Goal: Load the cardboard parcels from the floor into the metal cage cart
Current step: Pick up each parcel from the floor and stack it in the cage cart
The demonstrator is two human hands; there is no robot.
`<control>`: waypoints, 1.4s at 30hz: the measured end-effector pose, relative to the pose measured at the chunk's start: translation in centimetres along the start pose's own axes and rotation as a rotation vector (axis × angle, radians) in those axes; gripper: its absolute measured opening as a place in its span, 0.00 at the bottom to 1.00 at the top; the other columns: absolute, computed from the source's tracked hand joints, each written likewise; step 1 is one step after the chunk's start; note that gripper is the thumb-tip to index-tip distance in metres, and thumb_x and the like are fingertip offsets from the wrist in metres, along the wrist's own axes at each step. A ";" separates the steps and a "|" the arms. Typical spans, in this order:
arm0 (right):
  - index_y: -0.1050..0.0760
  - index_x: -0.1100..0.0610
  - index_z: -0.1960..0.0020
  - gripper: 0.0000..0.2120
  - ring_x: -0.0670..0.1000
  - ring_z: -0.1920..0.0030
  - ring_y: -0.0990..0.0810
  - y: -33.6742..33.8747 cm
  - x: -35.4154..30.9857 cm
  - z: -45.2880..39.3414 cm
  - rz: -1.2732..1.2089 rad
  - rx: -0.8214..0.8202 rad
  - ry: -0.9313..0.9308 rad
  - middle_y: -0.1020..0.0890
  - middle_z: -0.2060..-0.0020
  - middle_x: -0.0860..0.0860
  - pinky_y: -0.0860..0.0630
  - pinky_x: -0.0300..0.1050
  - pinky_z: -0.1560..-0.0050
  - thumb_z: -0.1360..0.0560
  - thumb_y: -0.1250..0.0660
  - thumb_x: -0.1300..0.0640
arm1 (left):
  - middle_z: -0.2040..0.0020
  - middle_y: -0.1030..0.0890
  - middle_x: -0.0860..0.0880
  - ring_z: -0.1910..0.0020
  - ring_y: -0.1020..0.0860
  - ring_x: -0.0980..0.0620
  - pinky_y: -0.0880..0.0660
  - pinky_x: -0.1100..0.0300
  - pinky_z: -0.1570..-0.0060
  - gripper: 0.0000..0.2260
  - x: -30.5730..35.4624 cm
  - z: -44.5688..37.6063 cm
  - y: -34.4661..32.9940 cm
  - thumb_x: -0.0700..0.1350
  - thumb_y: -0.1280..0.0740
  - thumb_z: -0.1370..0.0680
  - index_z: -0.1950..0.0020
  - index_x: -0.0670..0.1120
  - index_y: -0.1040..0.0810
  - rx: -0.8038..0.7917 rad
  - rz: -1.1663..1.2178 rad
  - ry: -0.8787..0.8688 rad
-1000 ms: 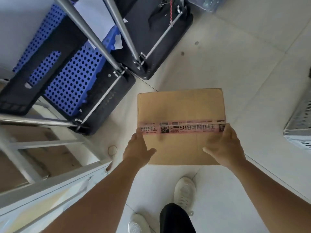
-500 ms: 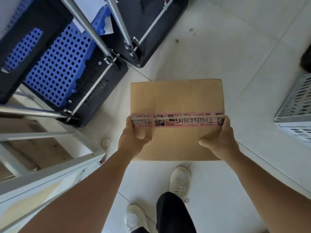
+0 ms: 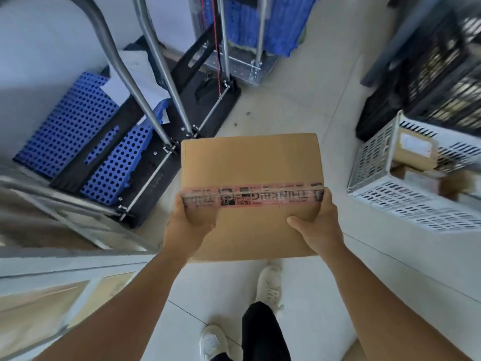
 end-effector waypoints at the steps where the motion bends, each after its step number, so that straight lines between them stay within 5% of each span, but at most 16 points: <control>1: 0.43 0.50 0.28 0.50 0.59 0.40 0.25 1.2 -0.6 1.4 -0.008 0.016 0.008 0.28 0.36 0.53 0.24 0.62 0.42 0.45 0.26 0.41 | 0.50 0.24 0.55 0.50 0.24 0.51 0.33 0.69 0.67 0.30 0.7 1.3 0.9 0.36 0.26 0.30 0.37 0.55 0.36 -0.001 0.013 -0.021; 6: 0.43 0.46 0.28 0.50 0.58 0.39 0.25 6.5 -2.9 7.7 -0.051 0.073 0.018 0.28 0.36 0.51 0.25 0.63 0.42 0.45 0.24 0.42 | 0.43 0.25 0.51 0.49 0.25 0.50 0.32 0.67 0.67 0.35 4.6 7.8 4.8 0.38 0.26 0.30 0.29 0.54 0.39 0.007 0.032 -0.085; 10: 0.43 0.44 0.28 0.53 0.57 0.40 0.24 10.1 -3.9 11.7 -0.123 0.100 0.042 0.27 0.36 0.49 0.23 0.61 0.43 0.49 0.28 0.37 | 0.46 0.23 0.52 0.50 0.22 0.47 0.22 0.53 0.60 0.31 6.8 12.2 7.2 0.40 0.27 0.32 0.36 0.59 0.37 0.050 0.024 -0.153; 21: 0.52 0.47 0.21 0.51 0.57 0.32 0.32 19.9 -7.0 24.3 -0.166 0.185 0.233 0.37 0.28 0.51 0.31 0.57 0.34 0.33 0.23 0.50 | 0.40 0.25 0.51 0.48 0.25 0.48 0.30 0.54 0.54 0.35 10.4 26.1 12.6 0.42 0.25 0.30 0.29 0.57 0.39 0.154 0.125 -0.333; 26: 0.53 0.48 0.21 0.50 0.57 0.33 0.31 23.2 -8.1 31.2 -0.175 0.214 0.348 0.37 0.28 0.52 0.31 0.54 0.36 0.31 0.23 0.50 | 0.44 0.24 0.54 0.47 0.24 0.48 0.26 0.49 0.48 0.30 10.5 33.4 16.0 0.40 0.25 0.30 0.35 0.57 0.36 0.201 0.197 -0.418; 31: 0.55 0.44 0.21 0.51 0.60 0.31 0.34 25.2 -10.7 37.5 -0.166 0.232 0.446 0.39 0.27 0.49 0.31 0.60 0.35 0.32 0.24 0.46 | 0.48 0.26 0.58 0.48 0.27 0.51 0.32 0.56 0.51 0.32 10.5 40.5 20.9 0.40 0.26 0.30 0.31 0.56 0.37 0.312 0.239 -0.501; 42: 0.54 0.43 0.22 0.51 0.61 0.30 0.36 23.7 -20.3 50.8 -0.248 0.242 0.744 0.40 0.26 0.51 0.32 0.63 0.34 0.34 0.23 0.47 | 0.46 0.25 0.60 0.49 0.25 0.53 0.28 0.54 0.52 0.35 6.6 51.0 34.4 0.39 0.26 0.29 0.31 0.63 0.38 0.565 0.378 -0.623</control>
Point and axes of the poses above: each hand's wrist, its own z-axis away from the middle knuckle, its own y-axis out of the back of the hand, x = y × z, the point moved 2 cm from there along -z, towards the middle knuckle
